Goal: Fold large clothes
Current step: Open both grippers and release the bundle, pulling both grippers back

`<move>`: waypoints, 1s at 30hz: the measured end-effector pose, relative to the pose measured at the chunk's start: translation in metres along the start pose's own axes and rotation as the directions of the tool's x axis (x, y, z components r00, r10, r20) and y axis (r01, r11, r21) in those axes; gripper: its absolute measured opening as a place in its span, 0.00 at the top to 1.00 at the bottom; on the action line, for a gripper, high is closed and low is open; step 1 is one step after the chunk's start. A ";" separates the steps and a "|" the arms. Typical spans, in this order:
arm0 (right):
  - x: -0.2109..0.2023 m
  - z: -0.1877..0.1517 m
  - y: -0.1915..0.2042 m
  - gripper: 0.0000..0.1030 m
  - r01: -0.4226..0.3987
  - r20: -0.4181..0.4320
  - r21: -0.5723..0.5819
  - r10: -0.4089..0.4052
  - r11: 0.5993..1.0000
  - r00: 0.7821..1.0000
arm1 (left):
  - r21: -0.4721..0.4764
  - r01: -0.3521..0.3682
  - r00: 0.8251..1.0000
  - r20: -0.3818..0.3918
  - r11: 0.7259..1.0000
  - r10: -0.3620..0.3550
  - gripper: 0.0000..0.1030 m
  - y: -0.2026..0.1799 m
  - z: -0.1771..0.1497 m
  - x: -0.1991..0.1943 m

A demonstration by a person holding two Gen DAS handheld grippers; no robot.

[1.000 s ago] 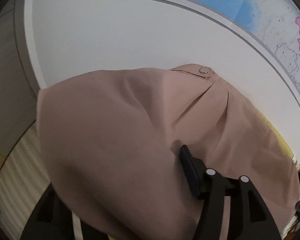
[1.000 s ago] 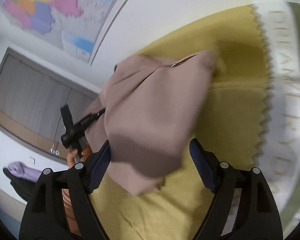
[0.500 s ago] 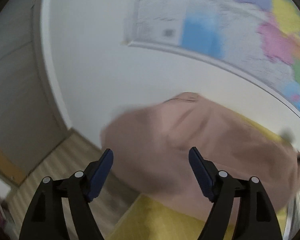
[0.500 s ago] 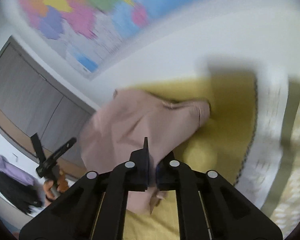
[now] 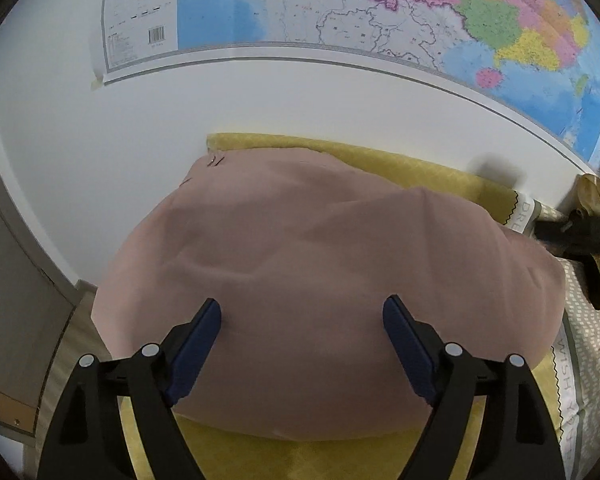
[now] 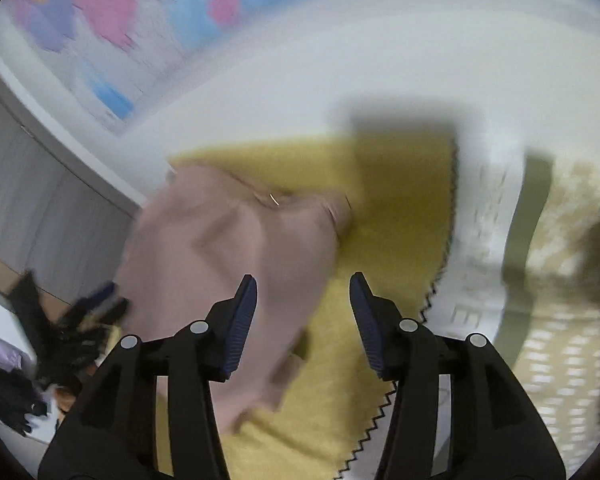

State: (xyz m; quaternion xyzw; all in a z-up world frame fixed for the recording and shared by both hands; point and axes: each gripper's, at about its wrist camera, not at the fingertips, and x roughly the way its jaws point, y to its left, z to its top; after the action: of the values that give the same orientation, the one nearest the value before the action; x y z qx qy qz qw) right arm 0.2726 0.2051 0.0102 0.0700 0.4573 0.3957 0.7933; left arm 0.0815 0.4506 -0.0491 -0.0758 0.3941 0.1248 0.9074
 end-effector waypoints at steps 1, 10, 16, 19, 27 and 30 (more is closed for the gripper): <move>-0.009 0.000 0.007 0.51 0.001 0.029 -0.021 0.000 1.000 1.000 | -0.004 0.004 1.000 -0.001 1.000 -0.004 0.22 -0.001 0.001 0.001; 0.041 -0.028 0.086 0.52 -0.023 -0.050 -0.285 0.009 0.958 0.999 | -0.018 -0.023 0.999 -0.030 1.000 0.022 0.21 -0.006 -0.009 0.012; 0.063 -0.051 0.063 0.52 -0.014 -0.091 -0.240 -0.008 0.971 0.996 | 0.005 -0.064 0.998 -0.020 0.998 0.064 0.20 -0.020 -0.013 0.003; 0.041 -0.053 0.068 0.50 -0.011 -0.061 -0.256 -0.005 0.967 0.998 | 0.016 -0.060 0.998 -0.001 0.998 0.060 0.20 -0.027 -0.013 -0.007; 0.030 -0.090 0.089 0.51 -0.027 -0.053 -0.386 0.007 0.922 0.999 | 0.074 -0.048 0.998 0.033 0.996 0.045 0.19 -0.056 -0.018 -0.023; 0.048 -0.097 0.078 0.51 -0.022 -0.075 -0.372 -0.006 0.928 0.997 | 0.087 -0.048 0.999 0.017 0.995 0.046 0.19 -0.062 -0.023 -0.016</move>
State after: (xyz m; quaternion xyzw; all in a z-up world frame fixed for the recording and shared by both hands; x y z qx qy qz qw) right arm 0.1657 0.2669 -0.0407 -0.0948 0.4030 0.4808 0.7729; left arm 0.0730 0.3828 -0.0502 -0.0258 0.3942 0.1294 0.9095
